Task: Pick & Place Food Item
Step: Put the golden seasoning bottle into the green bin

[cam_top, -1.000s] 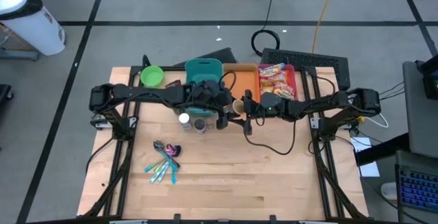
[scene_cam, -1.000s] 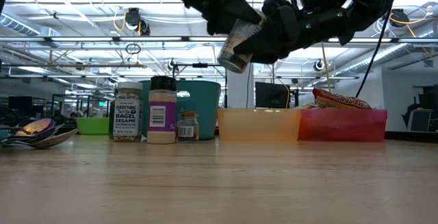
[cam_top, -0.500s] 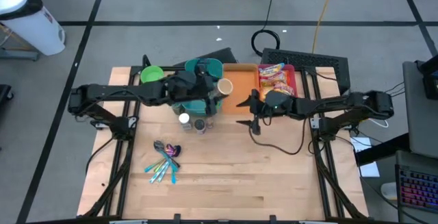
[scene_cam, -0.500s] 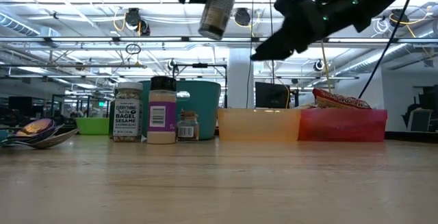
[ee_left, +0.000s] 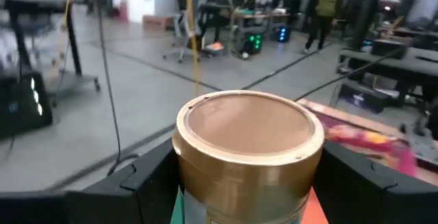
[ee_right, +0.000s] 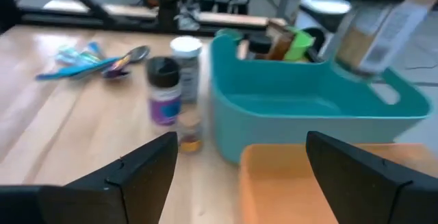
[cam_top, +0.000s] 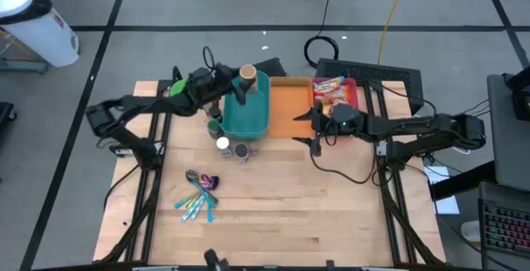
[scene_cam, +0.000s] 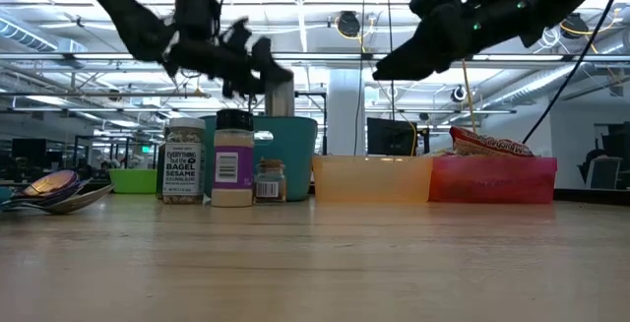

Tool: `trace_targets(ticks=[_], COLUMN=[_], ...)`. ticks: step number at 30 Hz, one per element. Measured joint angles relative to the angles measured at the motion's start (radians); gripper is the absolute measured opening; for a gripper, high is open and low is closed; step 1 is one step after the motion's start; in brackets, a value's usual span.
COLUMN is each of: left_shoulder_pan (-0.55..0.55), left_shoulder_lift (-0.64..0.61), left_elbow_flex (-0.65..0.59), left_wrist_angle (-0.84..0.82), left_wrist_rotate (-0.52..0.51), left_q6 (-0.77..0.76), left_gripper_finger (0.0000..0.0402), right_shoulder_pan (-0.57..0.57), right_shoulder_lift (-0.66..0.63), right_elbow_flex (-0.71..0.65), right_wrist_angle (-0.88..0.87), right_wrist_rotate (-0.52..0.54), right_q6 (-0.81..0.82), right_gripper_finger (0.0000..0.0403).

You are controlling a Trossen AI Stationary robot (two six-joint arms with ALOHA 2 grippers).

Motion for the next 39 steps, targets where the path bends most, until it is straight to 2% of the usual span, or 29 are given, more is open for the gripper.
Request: trace_targets(ticks=[5,8,11,16,21,26,30,39], left_shoulder_pan=[0.042,0.048,0.048,0.051,0.051,0.050,0.048,0.021], left_shoulder_lift=[0.117,0.146,0.146,0.150,0.149,0.148,0.148,0.139], left_elbow_flex=[0.007,0.002,-0.005,-0.018,-0.017,-0.017,-0.017,-0.017], left_wrist_angle=[0.018,0.010,0.004,-0.087,-0.222,-0.257,-0.250,-0.242], left_wrist_rotate=[-0.005,-0.038,-0.104,-0.187,-0.322,-0.391,-0.392,-0.395], left_q6=[-0.043,-0.055,-0.055,-0.043,-0.098,-0.094,-0.094,-0.088], left_gripper_finger=[0.0277,0.0277,0.0277,0.0277,0.0278,0.0340,0.0377,0.0393], right_shoulder_pan=[-0.052,-0.069,-0.081,-0.097,-0.110,-0.109,-0.109,-0.109], right_shoulder_lift=[-0.003,-0.002,-0.003,-0.003,-0.003,-0.003,-0.003,-0.003], right_elbow_flex=[-0.019,-0.020,-0.020,-0.020,-0.020,-0.020,-0.020,-0.020], right_wrist_angle=[0.067,0.063,0.054,0.036,0.020,-0.008,-0.009,-0.010], right_wrist_rotate=[-0.004,-0.007,-0.009,-0.008,-0.011,-0.011,-0.011,-0.011], right_q6=[0.002,0.000,-0.009,-0.049,-0.057,-0.057,-0.054,-0.050], right_gripper_finger=[0.0318,0.0318,0.0318,0.0318,0.0318,0.0318,0.0318,0.0318])
